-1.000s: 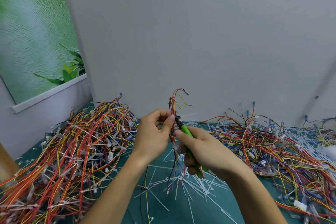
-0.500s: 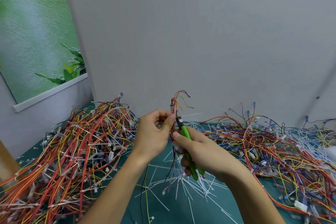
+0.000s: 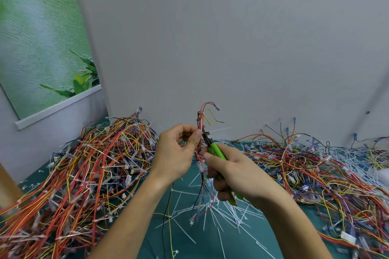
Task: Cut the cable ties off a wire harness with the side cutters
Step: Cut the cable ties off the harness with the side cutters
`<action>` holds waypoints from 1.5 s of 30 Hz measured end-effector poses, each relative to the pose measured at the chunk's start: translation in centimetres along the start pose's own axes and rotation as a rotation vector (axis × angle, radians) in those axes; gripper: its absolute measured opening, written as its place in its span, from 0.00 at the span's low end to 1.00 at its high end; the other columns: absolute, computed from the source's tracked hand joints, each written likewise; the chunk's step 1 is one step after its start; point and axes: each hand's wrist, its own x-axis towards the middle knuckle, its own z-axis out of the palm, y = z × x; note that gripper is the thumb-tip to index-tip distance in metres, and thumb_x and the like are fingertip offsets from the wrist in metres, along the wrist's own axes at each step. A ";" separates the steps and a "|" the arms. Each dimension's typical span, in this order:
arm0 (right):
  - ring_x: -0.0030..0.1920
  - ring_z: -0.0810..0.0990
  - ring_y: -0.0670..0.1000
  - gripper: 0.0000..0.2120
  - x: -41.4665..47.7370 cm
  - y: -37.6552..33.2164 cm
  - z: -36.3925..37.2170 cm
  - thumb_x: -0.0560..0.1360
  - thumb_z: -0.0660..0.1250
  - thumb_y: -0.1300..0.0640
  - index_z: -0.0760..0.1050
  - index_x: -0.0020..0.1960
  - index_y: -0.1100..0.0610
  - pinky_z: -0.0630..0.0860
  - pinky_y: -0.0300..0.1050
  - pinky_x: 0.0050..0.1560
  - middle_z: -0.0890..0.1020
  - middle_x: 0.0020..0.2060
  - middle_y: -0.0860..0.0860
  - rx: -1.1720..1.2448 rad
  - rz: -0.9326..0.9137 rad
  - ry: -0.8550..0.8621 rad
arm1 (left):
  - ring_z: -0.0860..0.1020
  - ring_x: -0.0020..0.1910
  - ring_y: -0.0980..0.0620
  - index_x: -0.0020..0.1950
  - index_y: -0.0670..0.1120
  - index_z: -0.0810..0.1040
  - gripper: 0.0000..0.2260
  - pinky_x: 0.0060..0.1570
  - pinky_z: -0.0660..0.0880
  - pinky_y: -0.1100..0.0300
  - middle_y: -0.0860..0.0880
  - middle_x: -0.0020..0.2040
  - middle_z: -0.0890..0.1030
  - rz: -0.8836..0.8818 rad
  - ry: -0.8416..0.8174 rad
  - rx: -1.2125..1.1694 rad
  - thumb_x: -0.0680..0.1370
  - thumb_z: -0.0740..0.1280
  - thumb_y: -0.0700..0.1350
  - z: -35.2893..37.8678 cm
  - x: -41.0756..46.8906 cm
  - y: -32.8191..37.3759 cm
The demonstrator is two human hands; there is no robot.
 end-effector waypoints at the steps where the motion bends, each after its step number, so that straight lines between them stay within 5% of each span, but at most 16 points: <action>1: 0.27 0.67 0.49 0.06 -0.1 0.0 0.0 0.86 0.61 0.54 0.72 0.53 0.56 0.69 0.43 0.28 0.72 0.33 0.51 0.002 0.002 -0.007 | 0.82 0.43 0.61 0.45 0.55 0.82 0.06 0.45 0.77 0.70 0.59 0.43 0.85 -0.005 -0.001 -0.008 0.78 0.73 0.44 0.0 0.0 0.0; 5: 0.36 0.75 0.56 0.12 -0.3 -0.4 -0.2 0.84 0.65 0.52 0.72 0.58 0.61 0.77 0.56 0.41 0.75 0.41 0.55 -0.034 0.012 -0.053 | 0.82 0.41 0.62 0.45 0.53 0.82 0.05 0.43 0.77 0.69 0.58 0.41 0.85 -0.033 -0.006 -0.043 0.78 0.72 0.43 0.2 -0.1 0.2; 8: 0.39 0.79 0.55 0.13 -0.4 -0.6 -0.3 0.83 0.66 0.51 0.73 0.60 0.60 0.81 0.55 0.46 0.76 0.43 0.54 -0.039 0.017 -0.078 | 0.81 0.40 0.63 0.45 0.53 0.82 0.06 0.43 0.77 0.69 0.59 0.40 0.85 -0.030 -0.006 -0.039 0.78 0.72 0.42 0.3 -0.1 0.2; 16: 0.28 0.78 0.57 0.06 0.1 0.2 0.0 0.86 0.60 0.57 0.70 0.53 0.60 0.75 0.47 0.28 0.77 0.35 0.55 -0.081 -0.054 -0.009 | 0.83 0.43 0.60 0.45 0.54 0.82 0.06 0.45 0.78 0.68 0.58 0.42 0.85 -0.027 0.001 -0.038 0.78 0.73 0.43 0.2 -0.1 0.3; 22: 0.31 0.81 0.58 0.06 0.1 0.2 0.0 0.85 0.61 0.58 0.71 0.57 0.60 0.79 0.50 0.30 0.80 0.38 0.57 -0.077 -0.033 -0.023 | 0.83 0.43 0.60 0.45 0.55 0.82 0.06 0.45 0.78 0.68 0.57 0.43 0.85 -0.024 0.000 -0.033 0.78 0.73 0.43 0.1 -0.1 0.2; 29: 0.45 0.87 0.65 0.11 0.0 -0.1 -0.4 0.84 0.63 0.54 0.72 0.63 0.59 0.84 0.63 0.46 0.84 0.44 0.57 -0.107 0.019 -0.045 | 0.83 0.43 0.60 0.44 0.58 0.82 0.08 0.45 0.78 0.68 0.57 0.43 0.85 -0.011 -0.016 -0.011 0.78 0.73 0.44 0.0 0.0 -0.2; 33: 0.34 0.85 0.61 0.08 0.4 0.3 -0.4 0.84 0.63 0.56 0.72 0.59 0.59 0.82 0.53 0.33 0.82 0.37 0.56 -0.162 -0.025 -0.010 | 0.82 0.42 0.60 0.44 0.63 0.83 0.11 0.45 0.77 0.69 0.58 0.42 0.85 -0.003 -0.028 -0.001 0.78 0.73 0.45 -0.1 0.0 -0.3; 36: 0.27 0.80 0.57 0.05 0.6 0.7 -0.5 0.86 0.59 0.57 0.71 0.56 0.59 0.76 0.47 0.26 0.78 0.32 0.55 -0.204 -0.071 0.022 | 0.82 0.41 0.61 0.43 0.57 0.83 0.07 0.44 0.77 0.69 0.57 0.42 0.85 -0.006 -0.016 -0.024 0.78 0.73 0.45 0.0 0.1 -0.4; 40: 0.28 0.80 0.58 0.06 0.6 0.7 -0.8 0.86 0.58 0.57 0.71 0.56 0.59 0.77 0.47 0.27 0.79 0.31 0.54 -0.177 -0.057 0.004 | 0.82 0.42 0.61 0.44 0.55 0.82 0.05 0.44 0.77 0.69 0.57 0.42 0.85 -0.009 -0.011 -0.021 0.78 0.73 0.45 0.1 0.2 -0.4; 45: 0.34 0.84 0.61 0.10 0.2 0.3 -0.8 0.84 0.63 0.53 0.71 0.56 0.60 0.83 0.60 0.39 0.81 0.37 0.55 -0.145 -0.007 -0.031 | 0.82 0.42 0.60 0.44 0.56 0.82 0.06 0.45 0.77 0.68 0.57 0.42 0.85 -0.010 -0.030 0.007 0.78 0.73 0.44 0.1 0.0 -0.4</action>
